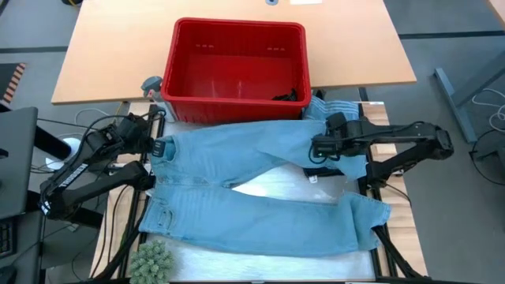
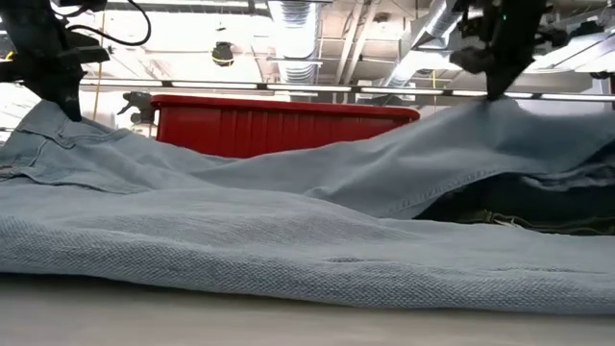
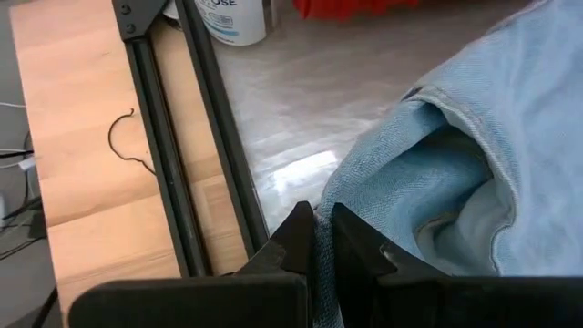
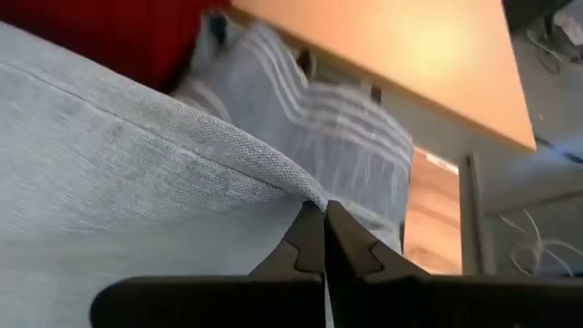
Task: Fold Laundry from Bin
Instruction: Fold the light blue pants
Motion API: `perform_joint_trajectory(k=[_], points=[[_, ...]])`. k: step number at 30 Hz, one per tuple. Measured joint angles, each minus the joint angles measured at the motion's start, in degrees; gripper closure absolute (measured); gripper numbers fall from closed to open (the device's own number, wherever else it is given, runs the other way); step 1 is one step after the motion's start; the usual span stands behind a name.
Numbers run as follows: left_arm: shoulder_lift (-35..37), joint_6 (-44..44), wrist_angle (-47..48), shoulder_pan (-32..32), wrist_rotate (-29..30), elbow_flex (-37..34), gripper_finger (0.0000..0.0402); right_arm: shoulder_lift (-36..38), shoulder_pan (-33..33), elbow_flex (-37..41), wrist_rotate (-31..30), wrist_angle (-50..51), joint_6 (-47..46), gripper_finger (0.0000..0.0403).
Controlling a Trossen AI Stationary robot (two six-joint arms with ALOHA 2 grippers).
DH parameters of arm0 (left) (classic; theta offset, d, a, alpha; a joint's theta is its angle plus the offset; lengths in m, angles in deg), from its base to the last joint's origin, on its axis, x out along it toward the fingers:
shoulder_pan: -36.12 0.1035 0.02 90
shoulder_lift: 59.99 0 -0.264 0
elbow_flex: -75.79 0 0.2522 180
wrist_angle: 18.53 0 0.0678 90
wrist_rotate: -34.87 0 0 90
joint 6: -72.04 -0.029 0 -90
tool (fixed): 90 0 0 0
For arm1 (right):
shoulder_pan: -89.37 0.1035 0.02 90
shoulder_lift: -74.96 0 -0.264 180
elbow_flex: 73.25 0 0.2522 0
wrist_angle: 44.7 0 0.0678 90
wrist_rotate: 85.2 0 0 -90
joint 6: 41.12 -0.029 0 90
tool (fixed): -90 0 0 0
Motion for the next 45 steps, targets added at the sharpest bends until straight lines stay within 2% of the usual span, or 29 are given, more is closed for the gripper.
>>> perform_joint_trajectory(k=[7, 17, 25, 30, 34, 37, 41, 45], points=[[0.0, 0.1, -0.7, 0.0, -0.4, 0.8, 0.0395, -0.2, 5.9, -4.6, -4.4, 0.0, 5.6, 0.0385], [0.1, -3.0, -2.0, -1.6, -2.9, 12.1, 0.0395, -0.3, 20.8, -8.5, -14.5, 0.0, 5.0, 0.0385], [0.0, -2.9, 4.4, -3.1, -4.8, 10.5, 0.0395, -0.3, 32.7, -8.9, -18.8, -1.4, 4.7, 0.0385], [0.6, -1.7, 2.0, -3.9, -3.2, 10.5, 0.0395, -0.3, 38.6, -8.9, -20.6, -3.5, 6.8, 0.0385], [1.8, -1.0, 0.3, -4.8, -6.3, 10.5, 0.0395, -0.3, 43.6, -8.9, -19.3, -3.8, 7.0, 0.0385], [3.0, -0.5, 0.3, -5.6, -8.6, 10.5, 0.0395, -0.3, 46.5, -8.9, -15.5, -3.4, 3.6, 0.0385], [5.5, 0.0, 0.6, -6.2, -10.3, 10.5, 0.0395, -1.3, 48.5, -8.9, -6.8, 0.1, -3.1, 0.0385], [8.0, 0.5, 1.8, -6.2, -12.3, 10.5, 0.0395, -3.6, 49.1, -8.2, 3.0, -0.1, -4.6, 0.0385]])
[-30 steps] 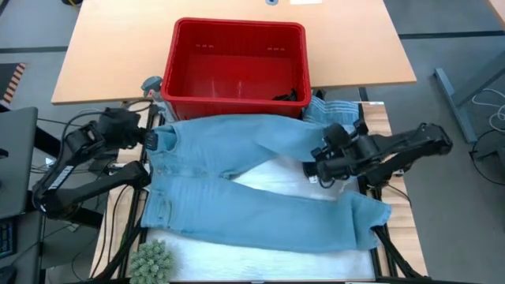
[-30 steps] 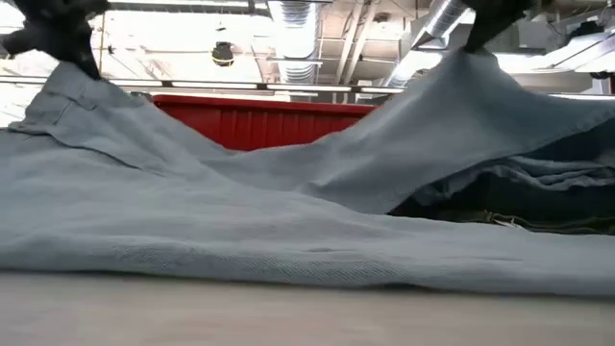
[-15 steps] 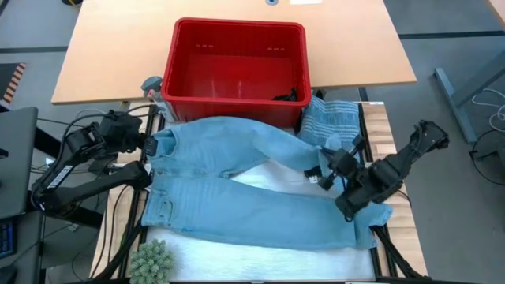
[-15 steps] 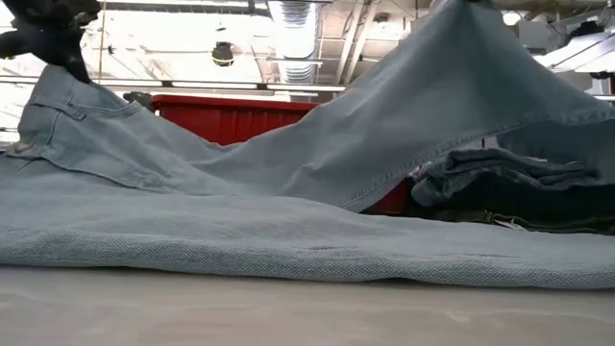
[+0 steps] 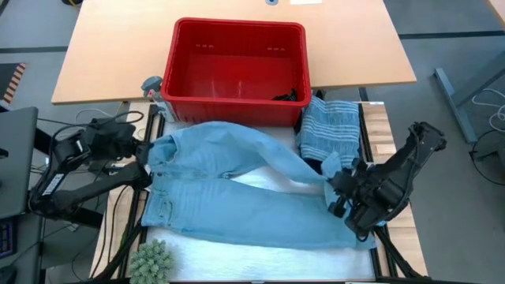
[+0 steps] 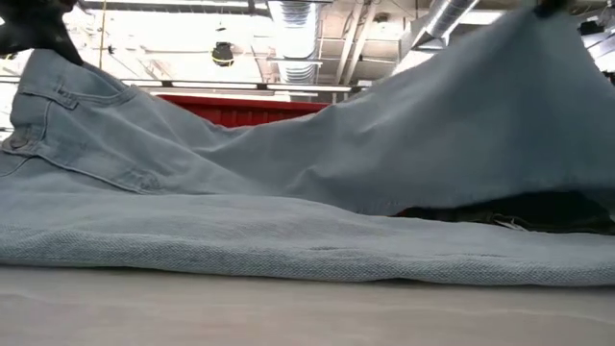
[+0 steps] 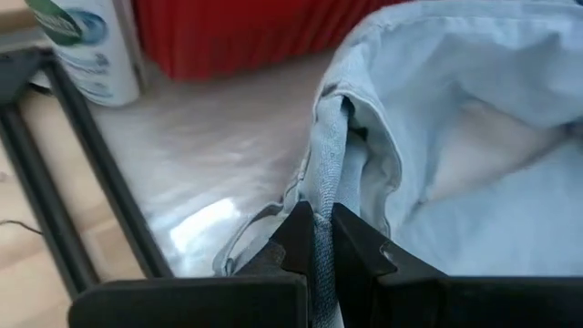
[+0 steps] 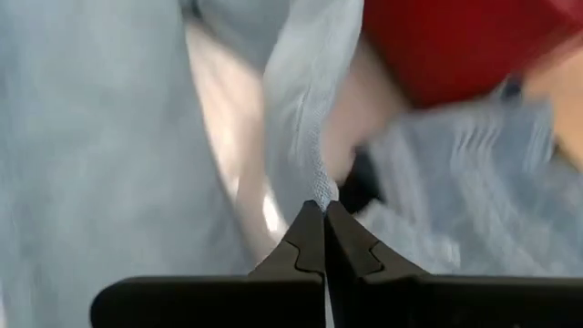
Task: Fold Laundry from Bin
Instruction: Fold the light blue pants
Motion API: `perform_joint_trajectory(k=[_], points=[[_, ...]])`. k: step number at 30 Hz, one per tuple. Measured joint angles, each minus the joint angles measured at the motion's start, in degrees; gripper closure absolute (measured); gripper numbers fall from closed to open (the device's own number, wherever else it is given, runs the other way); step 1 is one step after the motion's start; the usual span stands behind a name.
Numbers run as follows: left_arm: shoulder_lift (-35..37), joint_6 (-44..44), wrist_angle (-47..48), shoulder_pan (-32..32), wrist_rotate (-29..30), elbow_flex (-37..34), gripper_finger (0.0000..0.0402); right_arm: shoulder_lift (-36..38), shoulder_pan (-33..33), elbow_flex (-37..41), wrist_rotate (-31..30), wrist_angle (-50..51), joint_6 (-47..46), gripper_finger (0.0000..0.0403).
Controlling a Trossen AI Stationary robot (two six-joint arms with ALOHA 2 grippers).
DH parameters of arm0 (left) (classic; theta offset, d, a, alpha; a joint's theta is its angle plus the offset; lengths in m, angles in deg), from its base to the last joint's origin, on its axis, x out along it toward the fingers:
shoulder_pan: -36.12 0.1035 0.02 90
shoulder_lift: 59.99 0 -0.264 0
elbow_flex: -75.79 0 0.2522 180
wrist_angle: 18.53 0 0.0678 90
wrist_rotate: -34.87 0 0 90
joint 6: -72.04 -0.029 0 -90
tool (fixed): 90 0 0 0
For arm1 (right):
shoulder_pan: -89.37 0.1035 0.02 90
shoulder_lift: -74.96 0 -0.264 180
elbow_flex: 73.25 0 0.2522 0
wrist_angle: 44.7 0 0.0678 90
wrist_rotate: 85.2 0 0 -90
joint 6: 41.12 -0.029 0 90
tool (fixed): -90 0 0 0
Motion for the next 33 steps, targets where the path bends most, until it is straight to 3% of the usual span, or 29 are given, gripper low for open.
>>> perform_joint_trajectory(k=[5, 13, 19, 25, 29, 33], points=[[2.7, 0.1, 2.0, 0.0, -4.9, 0.0, 0.0395, -4.2, 1.6, 1.1, 8.5, 0.0, -2.8, 0.0385], [5.9, -3.2, 2.2, 0.0, -13.5, 1.1, 0.0398, -8.9, 7.3, 2.4, 10.0, -0.1, -18.0, 0.0385], [5.9, -5.8, -3.6, 1.7, -16.5, 7.6, 0.0399, -9.4, 8.2, 2.4, 9.6, 0.1, -29.5, 0.0385], [5.9, -8.5, -0.9, 7.7, -19.9, 11.9, 0.04, -9.2, 5.2, 2.4, 9.7, 0.0, -29.9, 0.0385], [5.9, -14.9, 10.2, 13.6, -22.4, 9.8, 0.0401, -9.3, 2.9, 2.4, 8.9, 0.0, -30.6, 0.0385], [6.0, -22.6, 11.9, 21.2, -24.6, 8.8, 0.0401, -9.3, 1.6, 2.4, 6.4, 0.0, -32.1, 0.0385]])
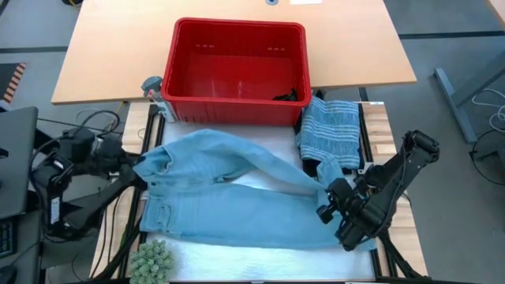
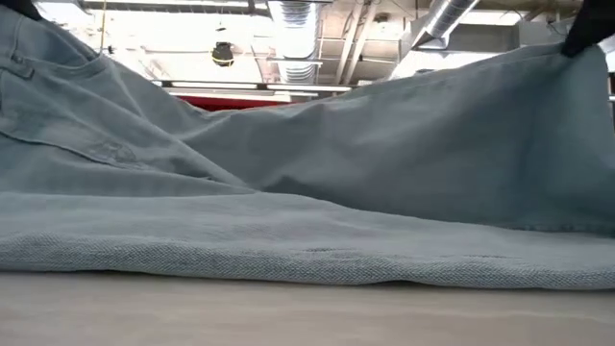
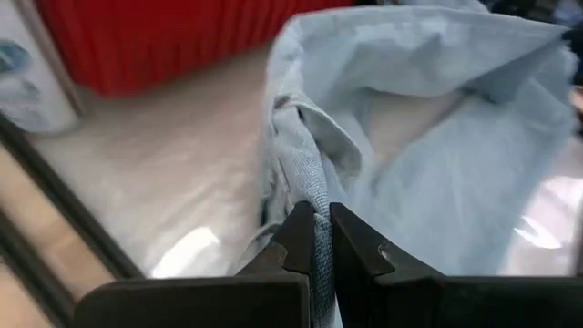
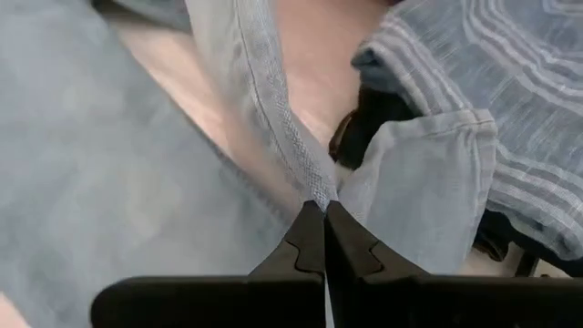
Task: Fold Laundry from Bin
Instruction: Fold the light blue pants
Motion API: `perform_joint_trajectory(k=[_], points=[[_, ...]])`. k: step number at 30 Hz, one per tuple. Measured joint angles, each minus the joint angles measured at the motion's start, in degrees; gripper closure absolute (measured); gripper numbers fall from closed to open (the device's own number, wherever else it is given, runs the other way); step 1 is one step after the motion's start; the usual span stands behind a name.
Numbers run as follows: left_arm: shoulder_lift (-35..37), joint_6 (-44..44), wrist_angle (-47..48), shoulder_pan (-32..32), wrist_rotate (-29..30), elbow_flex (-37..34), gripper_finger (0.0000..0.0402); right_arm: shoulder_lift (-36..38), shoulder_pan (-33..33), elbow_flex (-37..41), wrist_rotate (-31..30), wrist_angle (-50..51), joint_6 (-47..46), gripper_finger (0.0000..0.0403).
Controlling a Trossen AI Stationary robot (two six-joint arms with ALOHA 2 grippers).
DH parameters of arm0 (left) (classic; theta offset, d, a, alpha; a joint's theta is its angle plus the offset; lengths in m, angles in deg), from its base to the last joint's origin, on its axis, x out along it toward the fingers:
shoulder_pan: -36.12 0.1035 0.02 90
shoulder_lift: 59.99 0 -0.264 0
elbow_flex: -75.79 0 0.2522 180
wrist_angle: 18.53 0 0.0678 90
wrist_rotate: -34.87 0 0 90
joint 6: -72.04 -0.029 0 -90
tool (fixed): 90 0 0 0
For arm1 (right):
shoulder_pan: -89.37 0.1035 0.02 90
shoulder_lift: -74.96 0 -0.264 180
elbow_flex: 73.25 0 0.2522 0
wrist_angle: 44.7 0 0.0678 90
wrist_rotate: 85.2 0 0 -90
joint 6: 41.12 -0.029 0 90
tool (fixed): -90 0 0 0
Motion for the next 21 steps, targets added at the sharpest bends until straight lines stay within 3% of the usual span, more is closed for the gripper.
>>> perform_joint_trajectory(k=[3, 6, 9, 12, 15, 19, 21], points=[[0.0, -5.3, -0.2, 5.2, -2.9, 0.9, 0.0401, 0.0, -0.7, -0.4, -2.7, 0.0, -0.1, 0.0385], [0.0, -10.8, 3.4, 10.7, -7.0, 1.0, 0.0401, 0.0, 0.3, -2.4, -12.2, 0.1, 1.8, 0.0385], [0.1, -15.4, 3.6, 15.6, -8.9, 1.0, 0.0401, 0.0, 1.5, -6.1, -20.4, 0.0, 8.9, 0.0385], [0.6, -16.9, 3.5, 18.1, -12.5, 1.2, 0.0401, 0.0, 3.3, -10.3, -23.4, 0.0, 18.2, 0.0385], [2.2, -16.8, 3.6, 18.5, -12.5, 1.2, 0.0401, 0.1, 4.9, -12.5, -21.1, 0.0, 22.2, 0.0385], [6.6, -14.5, 3.7, 18.7, -10.9, 1.2, 0.0401, -0.4, 6.6, -12.4, -7.3, 0.0, 17.9, 0.0385], [8.8, -14.0, 3.8, 19.4, -10.9, 1.2, 0.0401, -1.0, 7.9, -11.3, -3.6, 0.0, 14.9, 0.0385]])
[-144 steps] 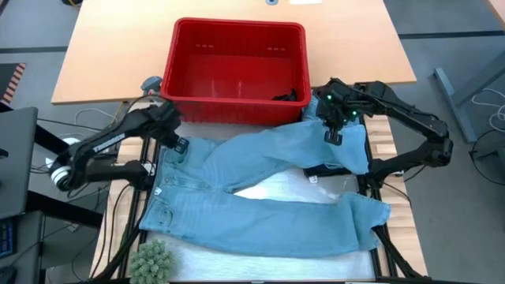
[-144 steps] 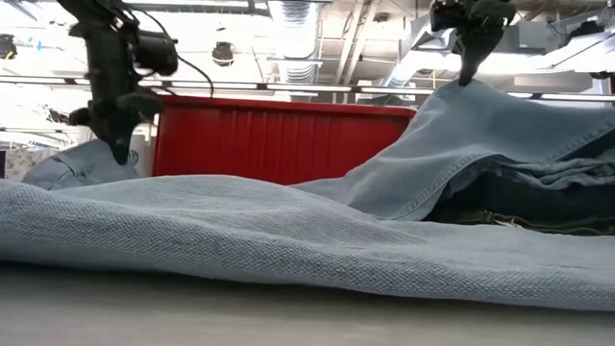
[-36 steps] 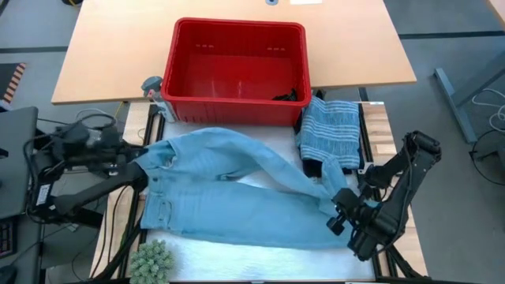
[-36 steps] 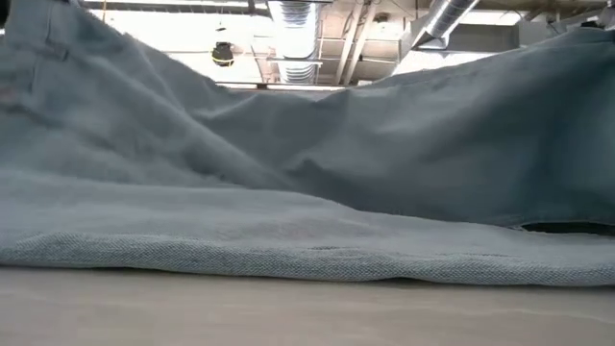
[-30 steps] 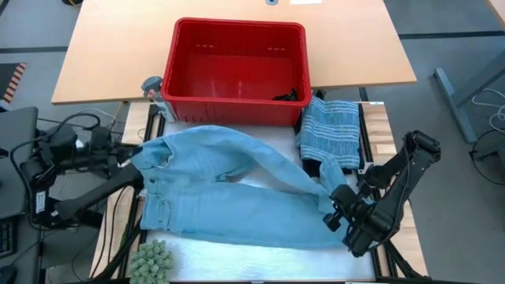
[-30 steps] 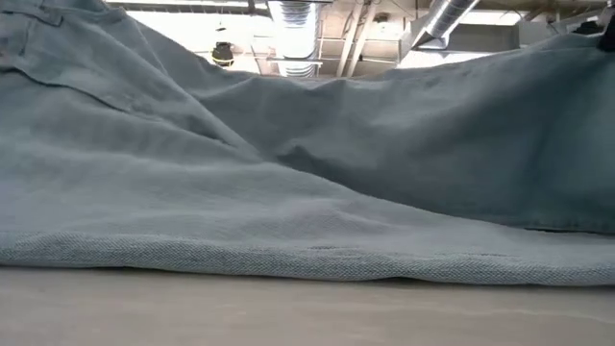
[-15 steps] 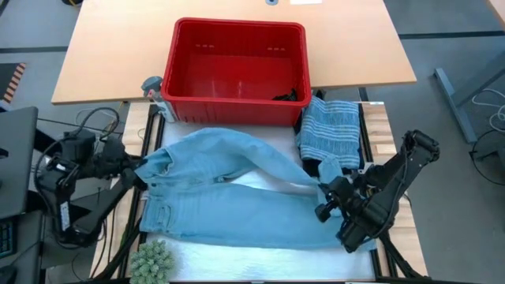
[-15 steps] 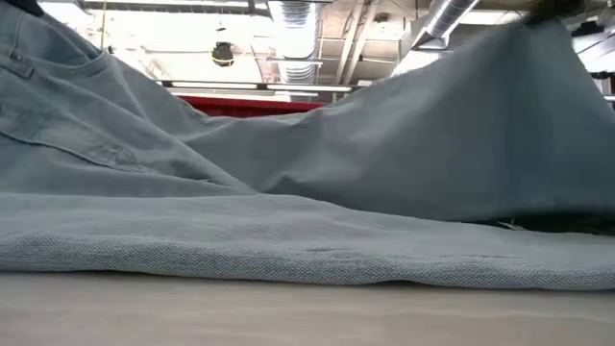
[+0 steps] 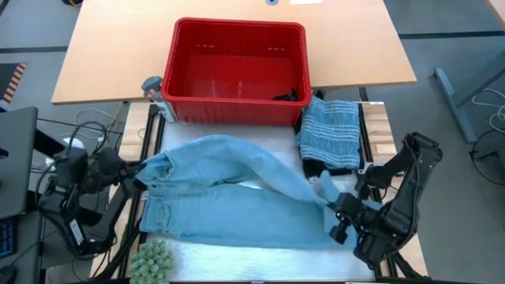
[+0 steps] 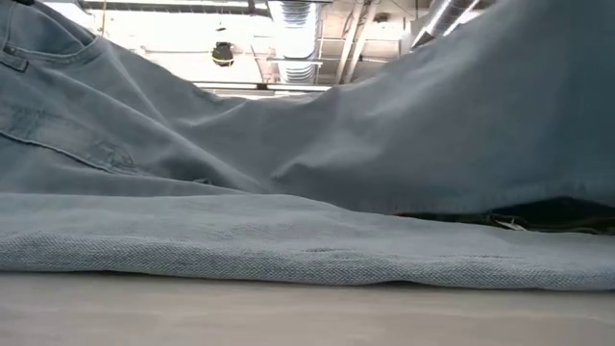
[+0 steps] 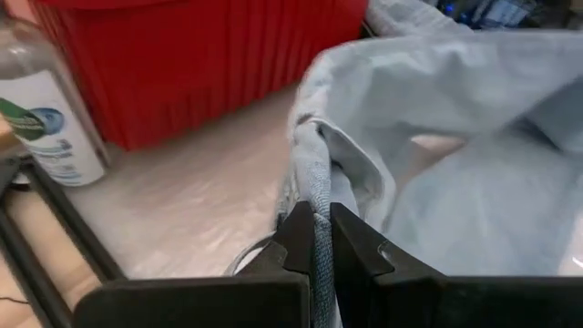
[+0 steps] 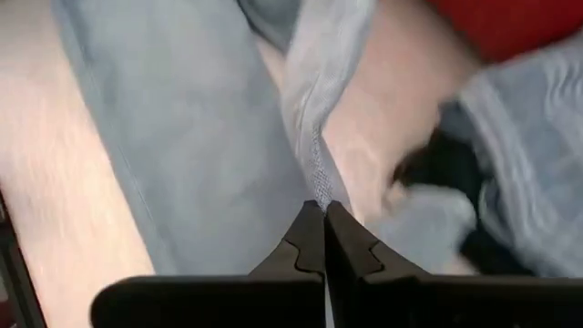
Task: Fold Laundry from Bin
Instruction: Fold the light blue pants
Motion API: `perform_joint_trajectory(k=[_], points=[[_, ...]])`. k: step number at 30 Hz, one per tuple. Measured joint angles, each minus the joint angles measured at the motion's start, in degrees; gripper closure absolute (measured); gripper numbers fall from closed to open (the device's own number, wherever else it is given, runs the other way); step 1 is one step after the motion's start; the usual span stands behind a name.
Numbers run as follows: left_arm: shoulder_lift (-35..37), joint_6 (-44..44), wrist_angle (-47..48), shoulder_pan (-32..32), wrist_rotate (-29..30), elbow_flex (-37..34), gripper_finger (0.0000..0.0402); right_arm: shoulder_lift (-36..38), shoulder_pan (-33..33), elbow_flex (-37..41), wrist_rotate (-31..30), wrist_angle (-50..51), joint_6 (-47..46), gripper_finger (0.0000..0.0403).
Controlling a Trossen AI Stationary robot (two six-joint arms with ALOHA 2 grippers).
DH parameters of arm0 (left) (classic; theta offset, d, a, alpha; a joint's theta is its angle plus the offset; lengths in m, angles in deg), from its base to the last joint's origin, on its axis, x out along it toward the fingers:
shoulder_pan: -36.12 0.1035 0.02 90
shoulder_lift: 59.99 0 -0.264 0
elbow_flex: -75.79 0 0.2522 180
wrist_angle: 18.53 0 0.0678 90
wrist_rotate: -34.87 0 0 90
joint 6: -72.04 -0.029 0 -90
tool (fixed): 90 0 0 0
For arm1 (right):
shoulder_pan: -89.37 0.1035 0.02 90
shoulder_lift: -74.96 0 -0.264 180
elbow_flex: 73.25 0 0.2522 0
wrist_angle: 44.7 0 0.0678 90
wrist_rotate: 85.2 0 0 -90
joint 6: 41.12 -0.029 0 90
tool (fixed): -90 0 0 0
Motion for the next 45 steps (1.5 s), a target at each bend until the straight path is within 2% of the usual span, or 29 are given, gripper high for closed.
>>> perform_joint_trajectory(k=[4, 12, 17, 24, 28, 34, 37, 39, 43, 45], points=[[2.9, 0.6, 0.0, 1.1, 0.0, 0.0, 0.0401, -0.3, 1.7, 4.2, 3.3, 0.1, -7.2, 0.0385], [3.6, 0.8, 0.0, 2.2, -2.0, 0.0, 0.0401, -5.2, 6.7, 13.8, 16.1, 0.1, -26.6, 0.0385], [3.6, 1.3, 0.0, 2.3, -4.1, 0.0, 0.0401, -9.0, 8.4, 14.8, 22.6, 0.0, -29.6, 0.0385], [4.0, 1.3, -0.2, 4.9, -14.0, -0.1, 0.0401, -9.9, 8.0, 14.7, 22.4, 0.0, -30.0, 0.0385], [7.2, 1.4, 0.2, 5.8, -15.0, -1.6, 0.0401, -9.9, 7.3, 14.7, 22.1, 0.1, -29.9, 0.0385], [7.2, 0.7, -0.1, 5.6, -15.8, -1.4, 0.0396, -10.0, 7.2, 14.7, 22.1, 0.0, -29.9, 0.0385], [7.1, 1.6, -0.1, 5.7, -19.4, -1.4, 0.0395, -10.0, 7.2, 15.0, 21.5, 0.0, -29.8, 0.0385], [6.3, 2.1, -0.4, 5.7, -18.7, -1.4, 0.0394, -9.9, 6.8, 14.9, 20.7, 0.1, -29.5, 0.0385], [3.9, 3.3, -1.4, 6.0, -13.2, -1.0, 0.0394, -9.3, 5.5, 14.6, 17.6, 0.1, -28.6, 0.0385], [1.0, 2.5, -0.8, 6.1, -12.8, -0.4, 0.0388, -9.3, 4.6, 14.6, 16.3, 0.1, -27.2, 0.0385]])
